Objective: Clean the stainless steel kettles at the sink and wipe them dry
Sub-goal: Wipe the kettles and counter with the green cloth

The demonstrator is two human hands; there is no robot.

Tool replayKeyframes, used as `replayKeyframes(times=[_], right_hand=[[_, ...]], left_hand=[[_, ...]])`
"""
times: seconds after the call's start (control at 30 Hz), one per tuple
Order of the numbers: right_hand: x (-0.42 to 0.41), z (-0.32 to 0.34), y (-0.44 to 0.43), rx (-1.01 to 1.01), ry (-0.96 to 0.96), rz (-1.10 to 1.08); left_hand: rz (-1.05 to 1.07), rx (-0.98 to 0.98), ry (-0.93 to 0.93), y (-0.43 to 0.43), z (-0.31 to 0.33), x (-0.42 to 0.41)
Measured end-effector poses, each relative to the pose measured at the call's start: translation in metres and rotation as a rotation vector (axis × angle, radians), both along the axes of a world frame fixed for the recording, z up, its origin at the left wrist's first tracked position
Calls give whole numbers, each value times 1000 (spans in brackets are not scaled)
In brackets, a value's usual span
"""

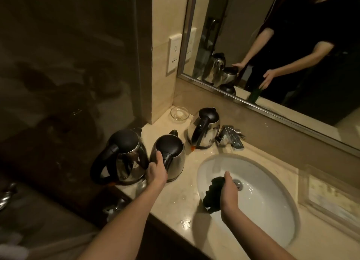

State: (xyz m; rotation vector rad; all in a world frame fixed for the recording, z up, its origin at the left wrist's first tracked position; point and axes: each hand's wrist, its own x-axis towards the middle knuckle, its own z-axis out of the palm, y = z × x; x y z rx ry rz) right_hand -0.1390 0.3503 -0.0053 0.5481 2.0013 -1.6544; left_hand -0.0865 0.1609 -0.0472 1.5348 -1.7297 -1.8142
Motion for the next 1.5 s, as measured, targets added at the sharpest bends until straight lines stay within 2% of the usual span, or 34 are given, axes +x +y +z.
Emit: replayKeyframes(times=[0.27,0.37,0.6,0.77,0.9,1.13,1.3,1.4,1.5], right_hand=[[31,7,-44,-272,46,-66],[46,3,-58,-341,67,-67],[73,-5,-92,-507,1,-57],[69,-24,-96,-424,-39,-71],[65,-29,-90,-498,-164,-137],[66,-13,-92,-535,-49,-58],[71,-13,-106,-476,73,-43],[70,-23,-107,-438,40,-96],[65,-29,-99,-526,-79,-149]], left_hand=[[-100,20,12,22,-4,24],[-79,52,24,29,-6,30],[44,409,161,22,-5,31],[157,307,114,26,-11,27],[130,303,98,21,-14,29],[17,253,69,12,-10,30],[-50,213,50,5,-11,32],[-71,207,58,4,-11,32],[-86,216,49,3,-12,32]])
